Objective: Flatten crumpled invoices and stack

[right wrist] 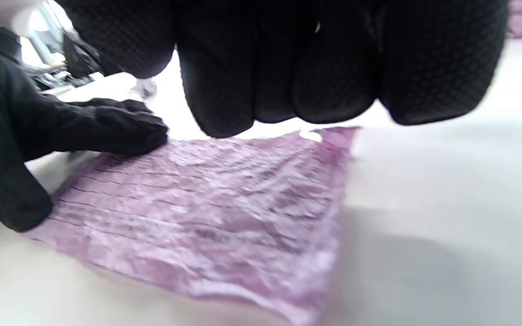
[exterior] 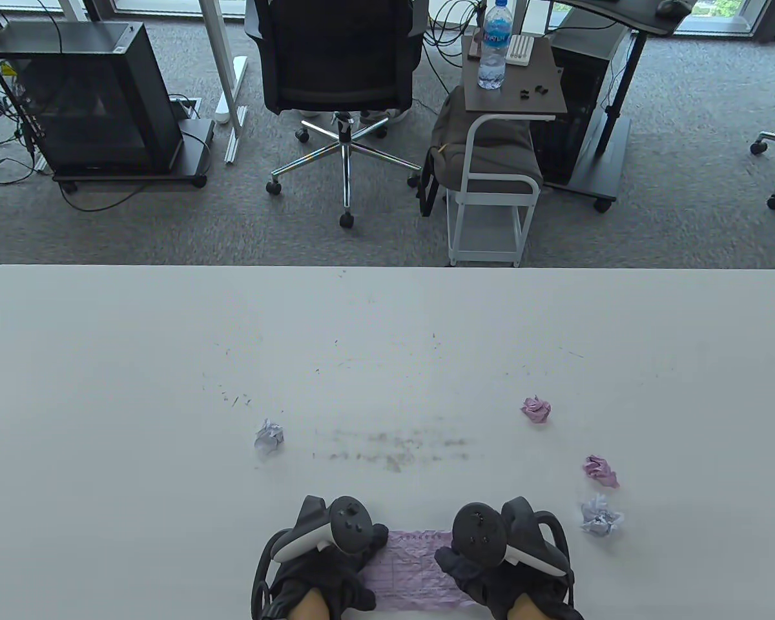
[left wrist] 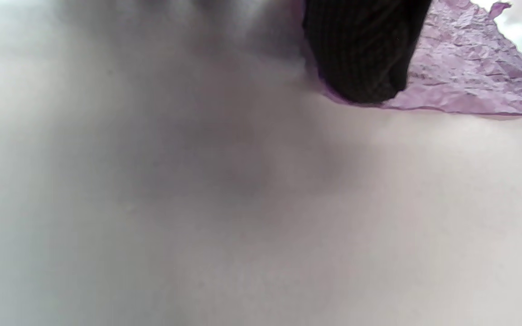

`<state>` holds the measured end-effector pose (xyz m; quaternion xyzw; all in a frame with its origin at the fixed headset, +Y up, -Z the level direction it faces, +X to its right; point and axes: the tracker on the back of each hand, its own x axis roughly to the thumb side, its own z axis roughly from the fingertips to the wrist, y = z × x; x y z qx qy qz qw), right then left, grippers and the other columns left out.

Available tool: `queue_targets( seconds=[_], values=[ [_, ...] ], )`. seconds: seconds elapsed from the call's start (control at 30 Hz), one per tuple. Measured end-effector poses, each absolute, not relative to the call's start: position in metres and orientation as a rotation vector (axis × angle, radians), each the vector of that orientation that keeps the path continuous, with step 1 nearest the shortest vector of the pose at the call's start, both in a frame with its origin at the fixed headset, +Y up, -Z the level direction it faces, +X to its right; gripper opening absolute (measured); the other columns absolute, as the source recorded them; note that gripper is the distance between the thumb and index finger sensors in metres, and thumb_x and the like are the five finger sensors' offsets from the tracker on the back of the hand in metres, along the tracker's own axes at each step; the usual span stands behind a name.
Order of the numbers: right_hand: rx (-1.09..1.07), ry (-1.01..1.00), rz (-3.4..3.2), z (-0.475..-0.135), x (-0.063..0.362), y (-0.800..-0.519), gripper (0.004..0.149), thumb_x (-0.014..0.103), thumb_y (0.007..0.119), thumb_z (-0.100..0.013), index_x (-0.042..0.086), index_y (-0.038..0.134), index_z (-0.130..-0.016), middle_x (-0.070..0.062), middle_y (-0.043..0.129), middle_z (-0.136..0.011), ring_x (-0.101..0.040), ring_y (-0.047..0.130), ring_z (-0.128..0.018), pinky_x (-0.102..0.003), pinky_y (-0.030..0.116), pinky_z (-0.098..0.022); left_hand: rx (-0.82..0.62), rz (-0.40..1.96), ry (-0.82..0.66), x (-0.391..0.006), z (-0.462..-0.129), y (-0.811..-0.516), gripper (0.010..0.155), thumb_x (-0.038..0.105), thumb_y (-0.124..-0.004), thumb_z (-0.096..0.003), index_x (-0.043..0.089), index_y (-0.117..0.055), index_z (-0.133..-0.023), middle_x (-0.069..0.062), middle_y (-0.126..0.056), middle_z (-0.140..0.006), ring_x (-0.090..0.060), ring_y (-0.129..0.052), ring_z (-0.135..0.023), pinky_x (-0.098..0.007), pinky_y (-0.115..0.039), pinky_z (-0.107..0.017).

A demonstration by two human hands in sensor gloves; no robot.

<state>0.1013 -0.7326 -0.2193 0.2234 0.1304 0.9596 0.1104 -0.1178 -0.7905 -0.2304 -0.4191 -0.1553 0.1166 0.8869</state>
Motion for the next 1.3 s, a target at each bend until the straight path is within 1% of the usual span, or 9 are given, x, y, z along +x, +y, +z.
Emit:
queue_targets(
  seconds=[0.2, 0.3, 0.43, 0.63, 0.7, 0.8, 0.93, 1.13, 1.3],
  values=[
    [1.111, 0.294, 2.873, -0.202, 0.048, -0.749, 0.043, 0.036, 0.07, -0.055, 0.015, 0.069, -0.094, -0.019, 0.066, -0.1, -0.04, 0.077, -0.08, -0.052, 0.082, -0.047, -0.87, 0.242, -0.324, -0.118, -0.23, -0.791, 0.087, 0.038, -0.086, -0.0504, 0.038, -0.022, -0.109, -0.009, 0.013, -0.104, -0.054, 0.014, -0.091, -0.072, -0.015, -0.061],
    [1.227, 0.45, 2.96, -0.198, 0.032, -0.76, 0.047, 0.037, 0.068, -0.056, 0.02, 0.061, -0.099, -0.018, 0.057, -0.105, -0.039, 0.07, -0.087, -0.054, 0.077, -0.053, -0.872, 0.241, -0.325, -0.118, -0.231, -0.791, 0.087, 0.037, -0.086, -0.0505, 0.038, -0.021, -0.109, -0.008, 0.013, -0.104, -0.054, 0.014, -0.09, -0.072, -0.015, -0.061],
    [1.135, 0.553, 2.97, -0.203, 0.042, -0.768, 0.048, 0.036, 0.068, -0.057, 0.019, 0.058, -0.1, -0.018, 0.05, -0.108, -0.04, 0.064, -0.09, -0.055, 0.072, -0.057, -0.871, 0.243, -0.325, -0.118, -0.231, -0.791, 0.087, 0.037, -0.086, -0.0504, 0.037, -0.022, -0.109, -0.008, 0.013, -0.104, -0.054, 0.014, -0.091, -0.072, -0.015, -0.061],
    [0.81, 0.528, 3.038, -0.217, 0.072, -0.763, 0.048, 0.039, 0.069, -0.057, 0.014, 0.063, -0.098, -0.024, 0.043, -0.108, -0.046, 0.057, -0.09, -0.058, 0.068, -0.059, -0.87, 0.24, -0.328, -0.118, -0.231, -0.791, 0.087, 0.037, -0.086, -0.0506, 0.037, -0.021, -0.109, -0.009, 0.013, -0.104, -0.054, 0.014, -0.091, -0.072, -0.015, -0.061],
    [0.721, 0.411, 3.031, -0.221, 0.083, -0.761, 0.057, 0.041, 0.072, -0.056, 0.014, 0.054, -0.102, -0.029, 0.039, -0.108, -0.05, 0.058, -0.09, -0.058, 0.07, -0.057, -0.869, 0.24, -0.328, -0.117, -0.231, -0.791, 0.087, 0.037, -0.086, -0.0506, 0.037, -0.022, -0.109, -0.009, 0.012, -0.104, -0.055, 0.014, -0.091, -0.072, -0.015, -0.061],
    [0.545, 0.447, 3.022, -0.225, 0.095, -0.763, 0.069, 0.041, 0.074, -0.055, 0.011, 0.037, -0.105, -0.036, 0.035, -0.106, -0.055, 0.058, -0.088, -0.06, 0.072, -0.055, -0.871, 0.239, -0.329, -0.117, -0.231, -0.791, 0.087, 0.037, -0.086, -0.0506, 0.037, -0.022, -0.109, -0.009, 0.012, -0.104, -0.055, 0.014, -0.091, -0.072, -0.015, -0.061],
    [0.438, 0.491, 2.954, -0.228, 0.102, -0.771, 0.071, 0.039, 0.075, -0.055, 0.009, 0.034, -0.105, -0.033, 0.045, -0.105, -0.051, 0.059, -0.086, -0.058, 0.071, -0.052, -0.866, 0.239, -0.328, -0.117, -0.231, -0.791, 0.087, 0.036, -0.086, -0.0503, 0.036, -0.022, -0.109, -0.009, 0.012, -0.104, -0.055, 0.013, -0.091, -0.072, -0.016, -0.061],
    [0.403, 0.46, 3.016, -0.23, 0.098, -0.772, 0.072, 0.037, 0.079, -0.051, 0.004, 0.043, -0.103, -0.019, 0.07, -0.087, -0.034, 0.079, -0.066, -0.05, 0.077, -0.048, -0.867, 0.237, -0.33, -0.117, -0.231, -0.791, 0.087, 0.036, -0.086, -0.0502, 0.036, -0.022, -0.109, -0.01, 0.012, -0.104, -0.056, 0.013, -0.091, -0.073, -0.016, -0.061],
    [0.343, 0.446, 2.98, -0.23, 0.098, -0.772, 0.064, 0.035, 0.083, -0.05, 0.006, 0.054, -0.1, -0.011, 0.079, -0.075, -0.029, 0.083, -0.058, -0.051, 0.077, -0.047, -0.866, 0.238, -0.331, -0.117, -0.231, -0.791, 0.087, 0.036, -0.086, -0.0501, 0.036, -0.022, -0.109, -0.01, 0.012, -0.104, -0.056, 0.013, -0.091, -0.072, -0.016, -0.061]
  ],
)
